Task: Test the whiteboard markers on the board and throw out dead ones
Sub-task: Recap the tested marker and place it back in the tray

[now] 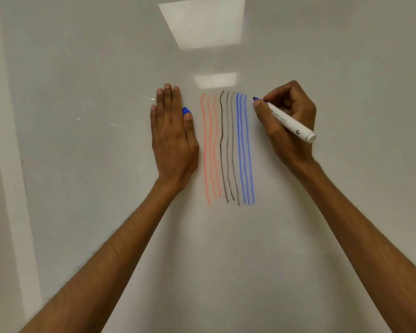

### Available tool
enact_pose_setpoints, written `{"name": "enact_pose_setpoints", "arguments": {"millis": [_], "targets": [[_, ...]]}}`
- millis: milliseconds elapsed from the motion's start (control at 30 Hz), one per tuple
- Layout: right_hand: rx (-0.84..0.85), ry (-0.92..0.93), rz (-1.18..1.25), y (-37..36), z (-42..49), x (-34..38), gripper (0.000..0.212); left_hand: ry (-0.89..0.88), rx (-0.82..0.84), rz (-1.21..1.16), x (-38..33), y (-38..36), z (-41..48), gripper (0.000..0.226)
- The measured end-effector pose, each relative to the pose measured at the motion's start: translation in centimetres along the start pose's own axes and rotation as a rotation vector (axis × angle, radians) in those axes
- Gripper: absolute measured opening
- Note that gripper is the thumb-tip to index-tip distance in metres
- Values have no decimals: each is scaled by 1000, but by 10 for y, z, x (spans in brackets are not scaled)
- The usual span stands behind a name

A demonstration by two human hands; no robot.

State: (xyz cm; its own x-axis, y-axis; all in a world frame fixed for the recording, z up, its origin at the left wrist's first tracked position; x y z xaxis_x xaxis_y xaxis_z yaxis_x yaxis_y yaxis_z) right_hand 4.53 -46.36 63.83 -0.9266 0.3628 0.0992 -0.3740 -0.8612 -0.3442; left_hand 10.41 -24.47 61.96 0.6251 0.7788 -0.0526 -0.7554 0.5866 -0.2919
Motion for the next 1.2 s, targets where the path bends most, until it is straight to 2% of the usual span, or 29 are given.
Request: {"name": "enact_pose_setpoints", "arguments": {"millis": [367, 867, 1200], "targets": [[8, 77, -91, -3, 2, 0, 17, -10, -15, 12, -1, 1, -2, 51], [3, 63, -65, -4, 3, -3, 21, 3, -7, 16, -1, 2, -4, 52], [68, 104, -76, -4, 0, -5, 21, 9, 6, 18, 0, 2, -6, 52]]}}
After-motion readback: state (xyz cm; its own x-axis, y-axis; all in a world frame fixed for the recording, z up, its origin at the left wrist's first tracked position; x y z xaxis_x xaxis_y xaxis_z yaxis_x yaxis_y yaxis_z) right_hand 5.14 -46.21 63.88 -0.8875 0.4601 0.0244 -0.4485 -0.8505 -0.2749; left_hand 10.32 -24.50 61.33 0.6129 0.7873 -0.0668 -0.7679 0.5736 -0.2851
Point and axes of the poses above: each hand's wrist, its own z-axis towards the middle knuckle, its own y-axis out of the back of the hand, x = y × z, the point moved 6 cm from there along z, towards the middle knuckle, and after that the axes turned 11 degrees about -x, right-handed, at the moved point
